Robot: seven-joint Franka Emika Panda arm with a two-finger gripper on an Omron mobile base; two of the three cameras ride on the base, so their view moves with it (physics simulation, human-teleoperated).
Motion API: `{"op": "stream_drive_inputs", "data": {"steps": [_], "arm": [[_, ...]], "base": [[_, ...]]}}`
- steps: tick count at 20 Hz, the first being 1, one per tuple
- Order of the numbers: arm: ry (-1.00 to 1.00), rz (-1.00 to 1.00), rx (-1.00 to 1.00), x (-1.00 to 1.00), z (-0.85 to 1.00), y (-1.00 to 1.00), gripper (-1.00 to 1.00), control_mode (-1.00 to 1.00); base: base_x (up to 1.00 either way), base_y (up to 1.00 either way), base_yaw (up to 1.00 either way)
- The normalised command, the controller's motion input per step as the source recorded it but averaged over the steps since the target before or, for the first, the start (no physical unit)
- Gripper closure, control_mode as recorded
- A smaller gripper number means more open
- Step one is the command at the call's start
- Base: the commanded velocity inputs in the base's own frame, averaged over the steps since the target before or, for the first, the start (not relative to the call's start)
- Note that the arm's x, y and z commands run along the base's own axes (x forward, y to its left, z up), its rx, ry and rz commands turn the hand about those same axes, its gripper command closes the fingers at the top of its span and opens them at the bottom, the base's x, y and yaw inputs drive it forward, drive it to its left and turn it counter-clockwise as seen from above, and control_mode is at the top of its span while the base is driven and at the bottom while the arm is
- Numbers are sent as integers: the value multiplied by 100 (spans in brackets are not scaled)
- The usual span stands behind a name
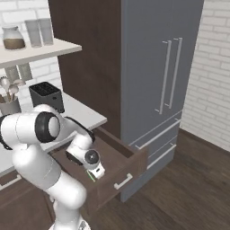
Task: Take a straw from the drawer in front and place it inside the glass cup on the dining counter.
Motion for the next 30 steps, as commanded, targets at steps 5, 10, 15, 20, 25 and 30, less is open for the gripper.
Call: {"op": "stream_drive_inputs", "data": {"steps": [5, 10, 15, 20, 25, 30], "arm": [[0, 0, 1, 24, 100, 0, 100, -100], [0, -1, 2, 30, 100, 0, 100, -100], [-4, -4, 6, -6, 100, -15, 100, -100], [-6, -3, 8, -25, 100, -28, 100, -100], [-1, -5, 8, -40, 100, -34, 100, -100], [4, -3, 4, -55, 100, -16, 100, -100]], "base": [[0, 0, 0], [0, 0, 0], [0, 0, 0], [0, 0, 0], [0, 0, 0], [0, 0, 0]]}}
